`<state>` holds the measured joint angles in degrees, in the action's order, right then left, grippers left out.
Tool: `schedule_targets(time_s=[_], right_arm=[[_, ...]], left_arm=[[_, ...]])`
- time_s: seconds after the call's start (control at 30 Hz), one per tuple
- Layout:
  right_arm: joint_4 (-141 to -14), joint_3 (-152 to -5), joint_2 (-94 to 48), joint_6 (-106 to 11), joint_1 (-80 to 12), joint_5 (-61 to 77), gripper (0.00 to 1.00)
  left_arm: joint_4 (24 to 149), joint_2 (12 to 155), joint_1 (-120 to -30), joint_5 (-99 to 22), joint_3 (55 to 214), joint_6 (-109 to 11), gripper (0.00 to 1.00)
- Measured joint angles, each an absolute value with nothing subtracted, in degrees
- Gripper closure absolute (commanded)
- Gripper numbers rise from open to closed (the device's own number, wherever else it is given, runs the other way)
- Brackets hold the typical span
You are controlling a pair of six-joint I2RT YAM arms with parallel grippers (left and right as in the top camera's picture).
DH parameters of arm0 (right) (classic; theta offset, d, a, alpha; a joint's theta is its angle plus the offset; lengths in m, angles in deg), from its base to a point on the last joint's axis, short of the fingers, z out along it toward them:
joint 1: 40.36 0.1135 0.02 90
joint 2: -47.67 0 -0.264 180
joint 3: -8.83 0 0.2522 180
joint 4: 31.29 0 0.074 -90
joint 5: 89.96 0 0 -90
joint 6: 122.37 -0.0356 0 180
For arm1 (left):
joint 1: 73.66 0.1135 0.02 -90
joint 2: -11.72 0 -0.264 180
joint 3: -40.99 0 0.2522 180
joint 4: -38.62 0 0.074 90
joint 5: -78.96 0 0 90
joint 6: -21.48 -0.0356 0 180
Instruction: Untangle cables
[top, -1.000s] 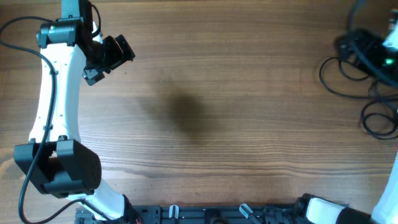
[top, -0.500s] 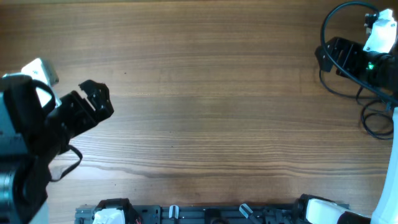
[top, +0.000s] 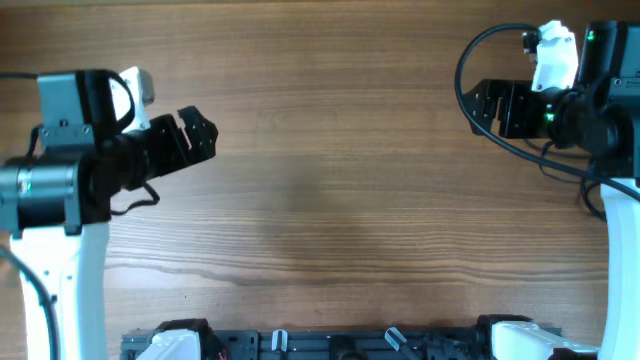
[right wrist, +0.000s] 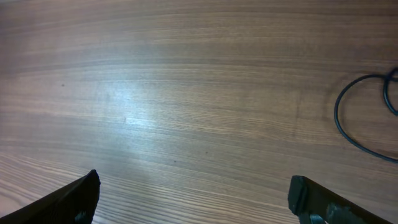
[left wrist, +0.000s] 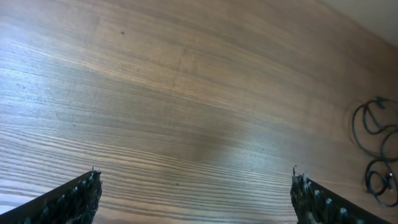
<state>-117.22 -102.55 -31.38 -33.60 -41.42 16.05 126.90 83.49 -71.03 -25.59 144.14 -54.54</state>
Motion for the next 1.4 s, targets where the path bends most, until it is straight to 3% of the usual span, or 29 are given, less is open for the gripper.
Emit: schedule_targets(time_s=[0.63,0.73,0.93,1.23,1.4], right_arm=[[-116.7,-102.6,-27.3,-33.6,-41.4,14.3,0.0],[-115.5,-102.6,-27.3,-33.6,-41.4,14.1,0.0],[-114.8,-102.6,-27.3,-33.6,-41.4,13.9,0.0],[-109.0,-102.6,-27.3,-36.1,-41.4,13.9,0.0],[-104.5,-102.6,-27.3,-51.0,-41.4,13.9,0.0]], left_arm=[[127.7,88.7,-71.0,-26.0,144.1,-57.8,0.0],[124.4,83.9,-71.0,-25.9,142.2,-59.0,0.0],[105.2,55.0,-71.0,-24.1,119.2,-59.5,0.0],[113.0,52.2,-71.0,-23.3,117.1,-59.5,0.0],[114.4,52.2,-71.0,-23.3,117.1,-59.5,0.0]])
